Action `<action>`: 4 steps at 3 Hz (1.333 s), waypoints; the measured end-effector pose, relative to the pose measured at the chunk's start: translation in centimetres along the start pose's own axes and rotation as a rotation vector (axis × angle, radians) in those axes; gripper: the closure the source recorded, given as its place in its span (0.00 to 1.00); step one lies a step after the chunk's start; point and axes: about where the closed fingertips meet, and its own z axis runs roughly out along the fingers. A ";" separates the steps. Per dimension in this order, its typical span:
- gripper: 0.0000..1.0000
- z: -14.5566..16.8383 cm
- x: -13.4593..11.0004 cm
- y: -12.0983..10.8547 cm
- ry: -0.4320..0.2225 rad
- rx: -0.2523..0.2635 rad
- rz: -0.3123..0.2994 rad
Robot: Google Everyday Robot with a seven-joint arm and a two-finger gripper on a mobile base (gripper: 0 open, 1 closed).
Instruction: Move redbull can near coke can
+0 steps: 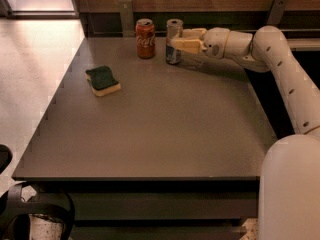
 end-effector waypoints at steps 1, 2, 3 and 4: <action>1.00 0.6 0.6 0.1 0.015 -0.014 -0.005; 0.84 0.9 0.6 0.3 0.014 -0.018 -0.005; 0.61 1.3 0.6 0.4 0.014 -0.023 -0.003; 0.37 1.6 0.7 0.6 0.013 -0.028 -0.003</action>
Offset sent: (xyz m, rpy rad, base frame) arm 0.0014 0.0050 -0.0054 -0.0141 0.0021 0.0118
